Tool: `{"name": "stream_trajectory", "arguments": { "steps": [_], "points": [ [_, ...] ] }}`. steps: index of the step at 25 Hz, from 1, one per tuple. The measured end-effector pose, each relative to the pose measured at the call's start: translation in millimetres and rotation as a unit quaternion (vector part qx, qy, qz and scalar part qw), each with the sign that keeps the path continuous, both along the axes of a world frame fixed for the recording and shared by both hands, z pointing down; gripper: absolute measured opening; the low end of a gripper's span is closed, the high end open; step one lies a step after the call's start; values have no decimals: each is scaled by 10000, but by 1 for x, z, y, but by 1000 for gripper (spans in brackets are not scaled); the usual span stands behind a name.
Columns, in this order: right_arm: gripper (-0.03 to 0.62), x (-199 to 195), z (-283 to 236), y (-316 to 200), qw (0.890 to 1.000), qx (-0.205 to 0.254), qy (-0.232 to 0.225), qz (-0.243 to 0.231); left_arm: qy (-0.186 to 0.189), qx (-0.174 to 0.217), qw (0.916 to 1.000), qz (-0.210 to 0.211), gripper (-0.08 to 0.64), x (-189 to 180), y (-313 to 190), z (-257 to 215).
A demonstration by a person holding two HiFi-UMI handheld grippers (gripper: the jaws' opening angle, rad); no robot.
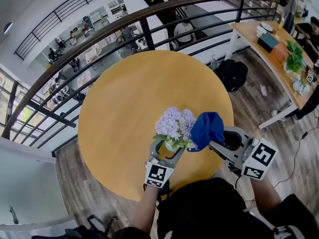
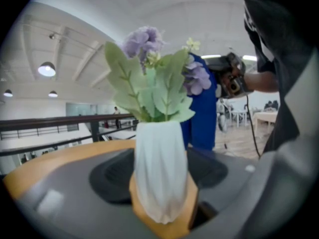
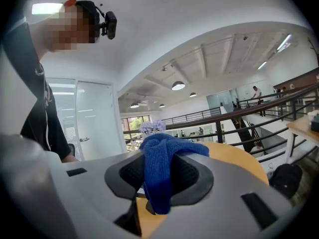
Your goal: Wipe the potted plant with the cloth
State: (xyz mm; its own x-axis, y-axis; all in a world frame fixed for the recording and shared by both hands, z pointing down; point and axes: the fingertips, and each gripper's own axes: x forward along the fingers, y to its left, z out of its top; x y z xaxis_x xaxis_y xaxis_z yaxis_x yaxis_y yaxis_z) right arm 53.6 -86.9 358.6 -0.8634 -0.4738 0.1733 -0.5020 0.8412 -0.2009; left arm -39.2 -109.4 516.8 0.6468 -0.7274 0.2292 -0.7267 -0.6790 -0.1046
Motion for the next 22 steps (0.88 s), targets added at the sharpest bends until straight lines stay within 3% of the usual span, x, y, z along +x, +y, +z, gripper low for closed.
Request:
{"name": "stream_trajectory", "arguments": {
  "steps": [6, 10, 17, 19, 22],
  "points": [
    [120, 53, 29, -44, 9948, -254, 342, 927, -10, -15, 9999, 135, 324, 2, -1, 2],
    [120, 72, 15, -67, 9920, 3, 430, 1186, 0, -23, 9994, 335, 324, 5, 1, 1],
    [120, 26, -64, -73, 9924, 1108, 142, 510, 102, 55, 9955, 943, 324, 16, 15, -1],
    [120, 4, -68, -68, 9921, 1238, 126, 175, 97, 56, 9944, 1051, 324, 18, 19, -1],
    [120, -18, -47, -66, 9910, 1232, 495, -187, 115, 37, 9937, 1118, 324, 23, 22, 0]
  ]
}}
